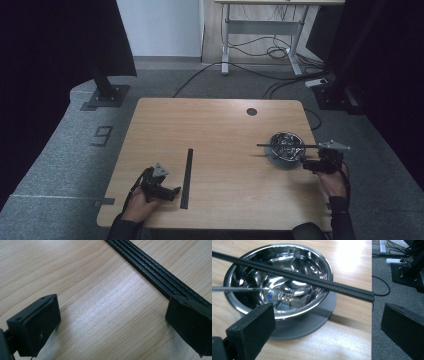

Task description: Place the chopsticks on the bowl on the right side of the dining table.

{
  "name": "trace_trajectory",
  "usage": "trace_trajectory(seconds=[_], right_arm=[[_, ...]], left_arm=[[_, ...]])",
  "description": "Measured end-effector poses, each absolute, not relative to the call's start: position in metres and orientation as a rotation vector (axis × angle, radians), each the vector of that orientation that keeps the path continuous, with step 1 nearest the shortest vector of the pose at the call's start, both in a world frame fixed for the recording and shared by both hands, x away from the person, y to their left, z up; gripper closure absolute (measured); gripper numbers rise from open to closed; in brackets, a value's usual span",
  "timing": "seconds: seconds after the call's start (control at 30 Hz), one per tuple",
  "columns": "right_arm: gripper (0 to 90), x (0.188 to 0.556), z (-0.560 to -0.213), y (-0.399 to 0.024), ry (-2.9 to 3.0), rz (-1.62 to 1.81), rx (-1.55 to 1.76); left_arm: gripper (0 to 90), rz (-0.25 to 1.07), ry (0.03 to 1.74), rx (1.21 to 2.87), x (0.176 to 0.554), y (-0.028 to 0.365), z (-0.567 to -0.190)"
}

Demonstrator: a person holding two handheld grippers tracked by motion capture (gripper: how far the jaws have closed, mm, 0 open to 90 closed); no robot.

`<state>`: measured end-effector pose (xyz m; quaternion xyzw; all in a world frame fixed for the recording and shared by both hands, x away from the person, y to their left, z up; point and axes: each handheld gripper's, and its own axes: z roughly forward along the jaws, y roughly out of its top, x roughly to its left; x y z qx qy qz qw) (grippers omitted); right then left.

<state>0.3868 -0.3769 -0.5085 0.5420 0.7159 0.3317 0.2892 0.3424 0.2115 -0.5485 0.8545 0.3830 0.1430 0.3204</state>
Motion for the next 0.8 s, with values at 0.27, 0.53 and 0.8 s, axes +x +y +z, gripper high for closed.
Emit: trace_trajectory(seconds=[0.27, 0.53, 0.8], right_arm=[[0.0, 0.372, -0.506, -0.377, 1.937, 0.869, 1.444], [0.0, 0.356, -0.501, -0.372, 1.971, 0.866, 1.426], [0.0, 0.340, -0.497, -0.360, 2.026, 0.859, 1.386]], left_arm=[[0.0, 0.376, 1.007, 2.245, 0.342, 0.212, -0.549], [0.0, 0.376, 1.006, 2.245, 0.342, 0.212, -0.549], [0.0, 0.376, 1.006, 2.246, 0.342, 0.212, -0.548]])
